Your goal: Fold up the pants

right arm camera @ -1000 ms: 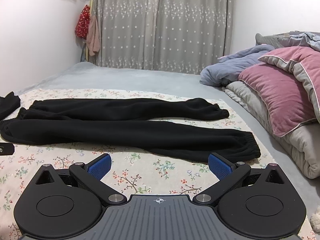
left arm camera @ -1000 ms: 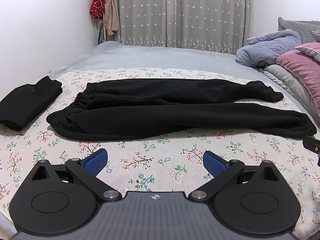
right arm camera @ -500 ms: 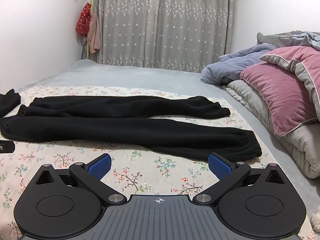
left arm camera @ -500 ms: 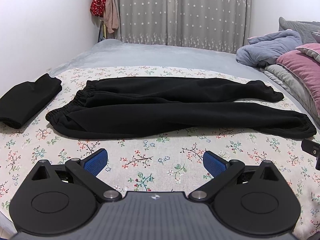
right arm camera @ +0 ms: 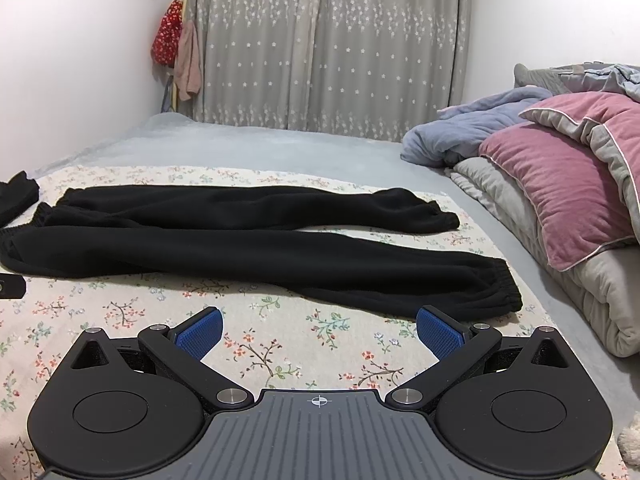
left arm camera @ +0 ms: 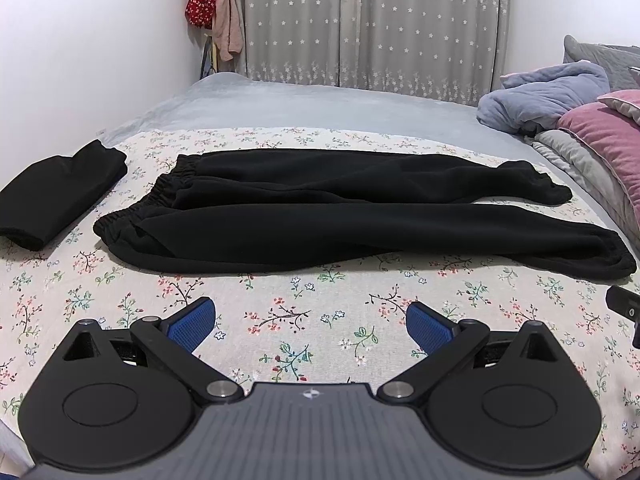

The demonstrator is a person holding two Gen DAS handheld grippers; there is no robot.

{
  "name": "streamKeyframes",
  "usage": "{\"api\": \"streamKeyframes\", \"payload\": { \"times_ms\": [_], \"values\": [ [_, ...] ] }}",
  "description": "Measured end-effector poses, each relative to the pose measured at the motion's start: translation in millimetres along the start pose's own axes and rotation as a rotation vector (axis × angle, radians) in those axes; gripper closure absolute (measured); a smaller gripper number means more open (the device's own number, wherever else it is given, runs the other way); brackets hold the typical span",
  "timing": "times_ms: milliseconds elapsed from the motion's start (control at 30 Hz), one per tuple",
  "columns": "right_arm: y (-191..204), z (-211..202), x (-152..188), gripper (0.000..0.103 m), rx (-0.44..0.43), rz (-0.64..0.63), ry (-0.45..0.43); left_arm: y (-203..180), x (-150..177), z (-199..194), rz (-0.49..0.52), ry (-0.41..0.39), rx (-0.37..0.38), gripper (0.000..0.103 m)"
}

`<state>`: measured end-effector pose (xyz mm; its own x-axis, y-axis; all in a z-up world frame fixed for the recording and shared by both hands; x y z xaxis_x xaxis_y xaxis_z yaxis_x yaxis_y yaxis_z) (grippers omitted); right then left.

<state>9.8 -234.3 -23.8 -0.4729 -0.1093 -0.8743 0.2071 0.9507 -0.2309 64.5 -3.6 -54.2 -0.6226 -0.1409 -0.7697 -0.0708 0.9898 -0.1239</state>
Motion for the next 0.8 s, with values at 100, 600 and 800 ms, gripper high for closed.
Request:
{"api": "streamKeyframes", "payload": {
  "times_ms": [100, 600, 800],
  "values": [
    [-0.2, -0.6, -0.5, 0.000, 0.005, -0.009, -0.010, 0.5, -0.8, 0.2, -0.007, 0.000, 0.003, 0.000],
    [-127.7, 68.3, 11.6, 0.000, 0.091, 0.438, 0.154, 173.2, -72.7, 76.8, -0.504, 0.083, -0.127, 0.000],
    [-176.0, 102.5, 72.3, 0.006, 0.145, 0.755, 0.349, 201.7, -67.1, 114.6, -0.659, 0.188, -0.124, 0.000]
  ]
}}
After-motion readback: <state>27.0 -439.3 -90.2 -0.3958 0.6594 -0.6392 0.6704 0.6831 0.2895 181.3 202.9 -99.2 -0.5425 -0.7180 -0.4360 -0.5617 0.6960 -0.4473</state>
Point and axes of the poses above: each gripper's, at about its wrist camera, not at the fingertips, and z roughly the way its jaws point, y to its left, x to its underside, the point moved 7 cm from there along z, roughly the way its jaws point, and after that the axes turned 9 degrees about -z, right-handed, at the moved point
